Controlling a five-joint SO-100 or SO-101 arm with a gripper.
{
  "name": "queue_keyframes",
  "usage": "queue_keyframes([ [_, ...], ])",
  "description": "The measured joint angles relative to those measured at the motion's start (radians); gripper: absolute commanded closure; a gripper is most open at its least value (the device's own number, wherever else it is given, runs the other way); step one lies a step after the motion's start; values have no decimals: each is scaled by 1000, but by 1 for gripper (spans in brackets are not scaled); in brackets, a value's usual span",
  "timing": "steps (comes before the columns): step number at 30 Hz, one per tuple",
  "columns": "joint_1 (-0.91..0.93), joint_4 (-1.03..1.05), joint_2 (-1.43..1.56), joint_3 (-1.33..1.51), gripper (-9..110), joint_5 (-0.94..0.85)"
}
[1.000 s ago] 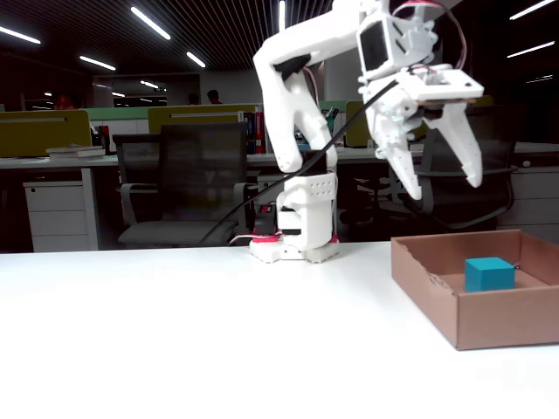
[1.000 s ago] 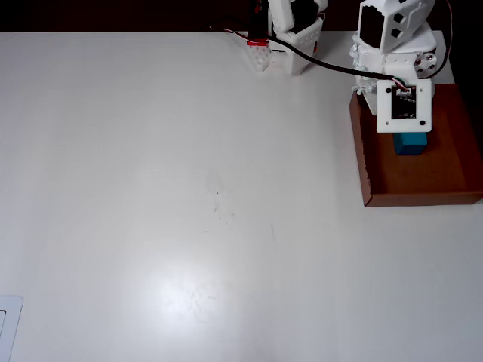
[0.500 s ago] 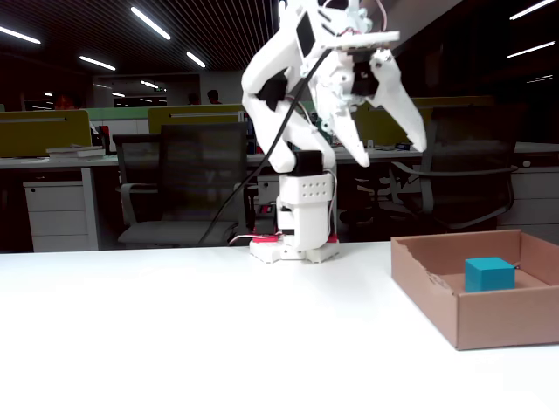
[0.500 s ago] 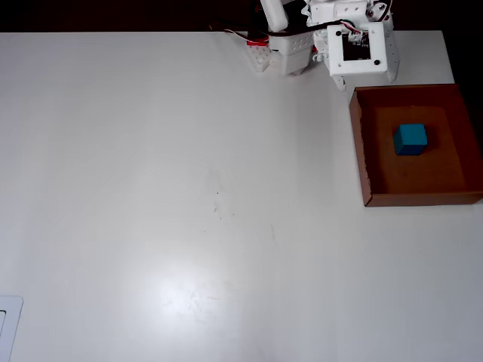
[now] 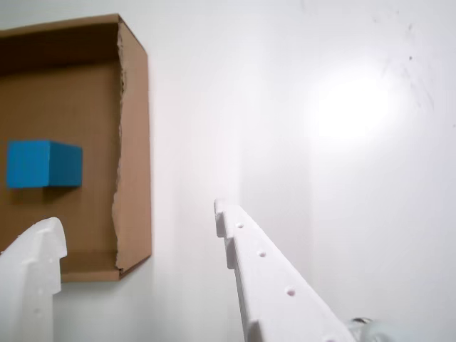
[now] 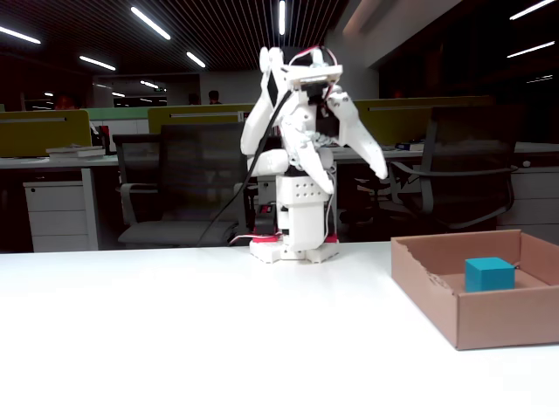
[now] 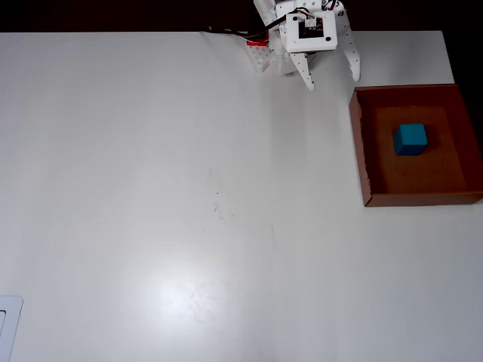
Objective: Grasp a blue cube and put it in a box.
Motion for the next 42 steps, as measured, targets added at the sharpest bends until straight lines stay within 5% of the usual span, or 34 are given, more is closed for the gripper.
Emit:
queue_keyframes([
  [42,143,-129,11,365,79,-6],
])
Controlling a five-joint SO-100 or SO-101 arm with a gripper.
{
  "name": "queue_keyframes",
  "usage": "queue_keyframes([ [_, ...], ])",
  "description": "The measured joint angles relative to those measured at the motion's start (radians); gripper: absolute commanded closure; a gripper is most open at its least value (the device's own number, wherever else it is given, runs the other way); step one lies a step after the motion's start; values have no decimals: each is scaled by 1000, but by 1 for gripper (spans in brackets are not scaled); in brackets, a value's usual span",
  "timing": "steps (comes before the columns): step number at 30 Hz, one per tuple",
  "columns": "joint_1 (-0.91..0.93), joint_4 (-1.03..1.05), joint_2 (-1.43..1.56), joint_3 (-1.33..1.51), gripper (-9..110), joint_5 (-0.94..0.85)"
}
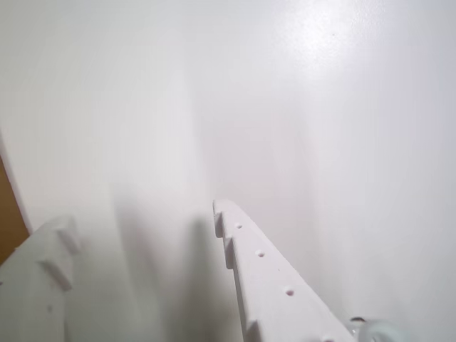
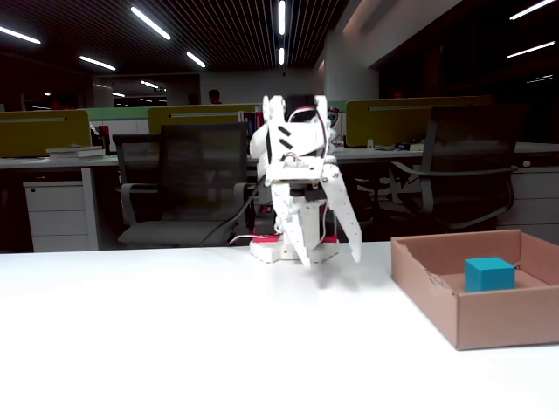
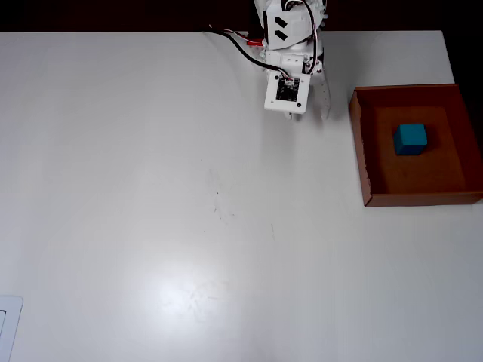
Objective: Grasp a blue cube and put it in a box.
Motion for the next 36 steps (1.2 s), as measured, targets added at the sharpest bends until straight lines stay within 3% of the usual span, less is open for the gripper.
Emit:
queue_keyframes([
  [36,15,-8,0,0,77,-5],
])
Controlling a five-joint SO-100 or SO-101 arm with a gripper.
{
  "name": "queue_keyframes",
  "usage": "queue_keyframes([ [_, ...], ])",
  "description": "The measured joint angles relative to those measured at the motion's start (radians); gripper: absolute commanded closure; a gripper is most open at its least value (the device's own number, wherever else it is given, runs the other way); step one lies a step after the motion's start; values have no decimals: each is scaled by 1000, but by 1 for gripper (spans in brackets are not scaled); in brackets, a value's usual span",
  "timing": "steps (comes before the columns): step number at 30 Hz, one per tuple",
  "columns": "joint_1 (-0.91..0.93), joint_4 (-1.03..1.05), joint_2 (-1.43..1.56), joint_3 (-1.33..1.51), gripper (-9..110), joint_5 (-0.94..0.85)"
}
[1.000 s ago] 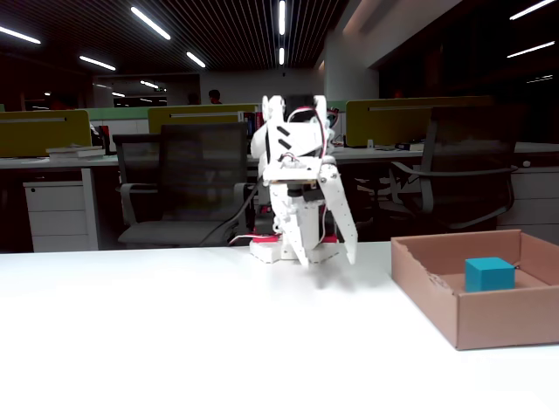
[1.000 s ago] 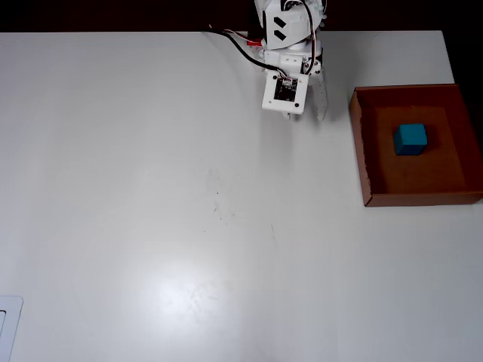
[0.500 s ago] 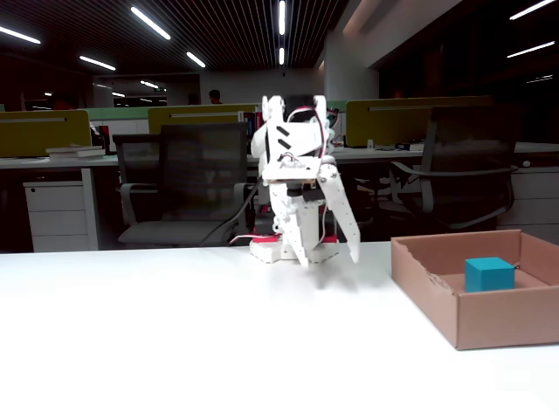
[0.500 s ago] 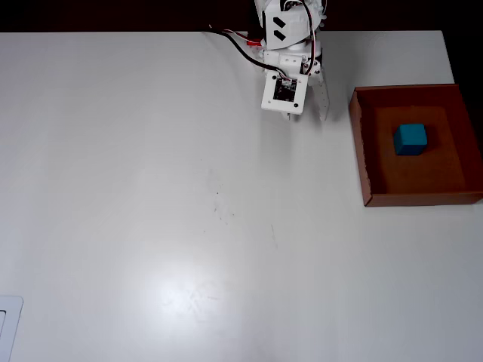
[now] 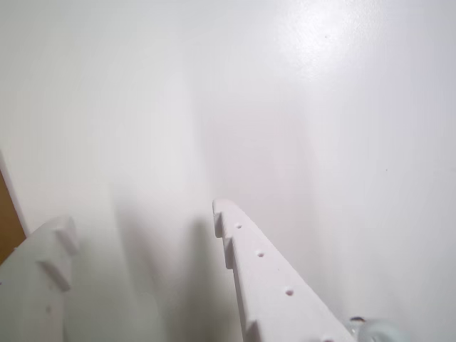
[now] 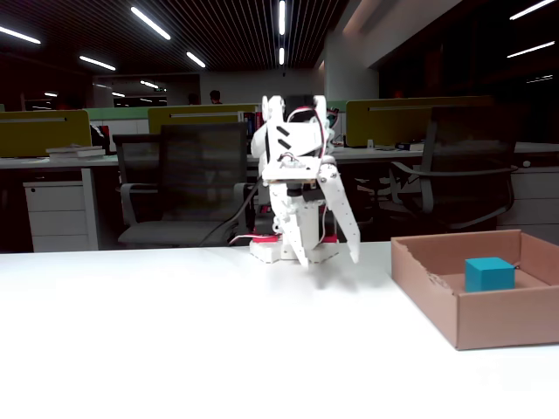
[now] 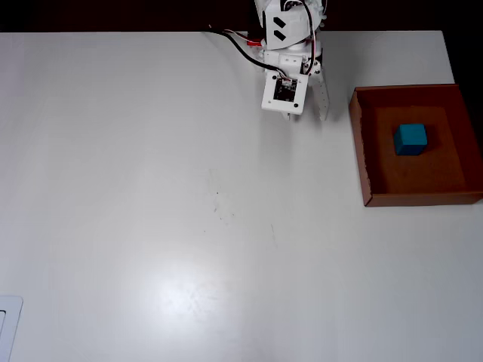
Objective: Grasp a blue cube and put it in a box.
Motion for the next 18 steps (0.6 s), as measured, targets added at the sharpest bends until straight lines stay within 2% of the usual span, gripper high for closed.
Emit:
queue_keyframes([
  [18,0,-2,5,0,77,0],
])
